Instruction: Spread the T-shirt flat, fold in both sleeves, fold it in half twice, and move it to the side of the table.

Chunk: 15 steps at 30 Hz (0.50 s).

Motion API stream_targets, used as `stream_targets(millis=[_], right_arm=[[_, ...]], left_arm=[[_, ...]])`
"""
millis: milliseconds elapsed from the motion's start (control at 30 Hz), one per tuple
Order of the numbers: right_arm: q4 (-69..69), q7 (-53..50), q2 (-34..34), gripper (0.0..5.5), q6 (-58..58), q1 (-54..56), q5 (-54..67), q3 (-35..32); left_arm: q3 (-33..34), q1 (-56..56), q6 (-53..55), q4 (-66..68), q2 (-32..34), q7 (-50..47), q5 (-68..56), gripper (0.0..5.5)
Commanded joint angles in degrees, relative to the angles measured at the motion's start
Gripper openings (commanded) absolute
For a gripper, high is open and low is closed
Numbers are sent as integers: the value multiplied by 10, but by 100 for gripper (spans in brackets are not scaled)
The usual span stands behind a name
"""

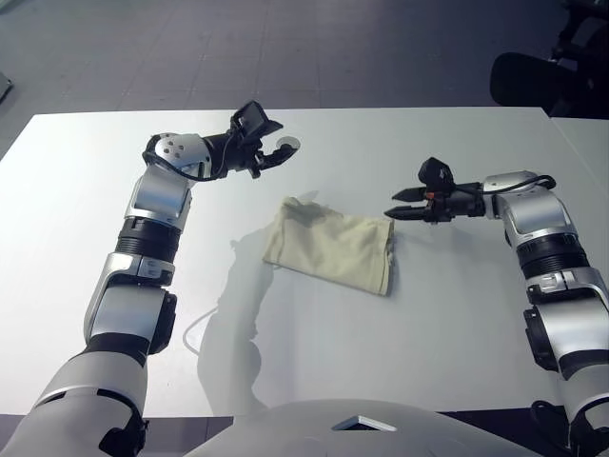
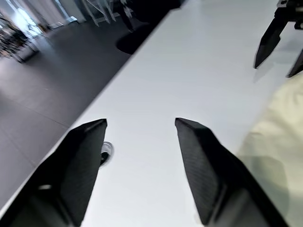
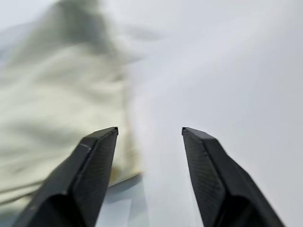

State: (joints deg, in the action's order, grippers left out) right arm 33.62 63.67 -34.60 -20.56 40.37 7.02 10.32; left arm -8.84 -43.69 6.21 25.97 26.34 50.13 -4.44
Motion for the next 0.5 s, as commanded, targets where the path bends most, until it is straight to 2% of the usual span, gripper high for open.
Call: stream_targets(millis=[33,233,400,500], right_arm=[[-117,-34,43,336,-19,-28,26,-14],[-231,-20,109,425,2,-73,56,28],[-153,15,130,502,79,-89,37,63],[-85,24,139,538,126,-89,20,74]], left_arm=[[-5,100,30,-118,25,-1,6,355],[11,181,78,-193,22,-52,11,448],[29,169,92,-188,9,-86,4,529],[30,155,97,-183,1,-93,2,540]])
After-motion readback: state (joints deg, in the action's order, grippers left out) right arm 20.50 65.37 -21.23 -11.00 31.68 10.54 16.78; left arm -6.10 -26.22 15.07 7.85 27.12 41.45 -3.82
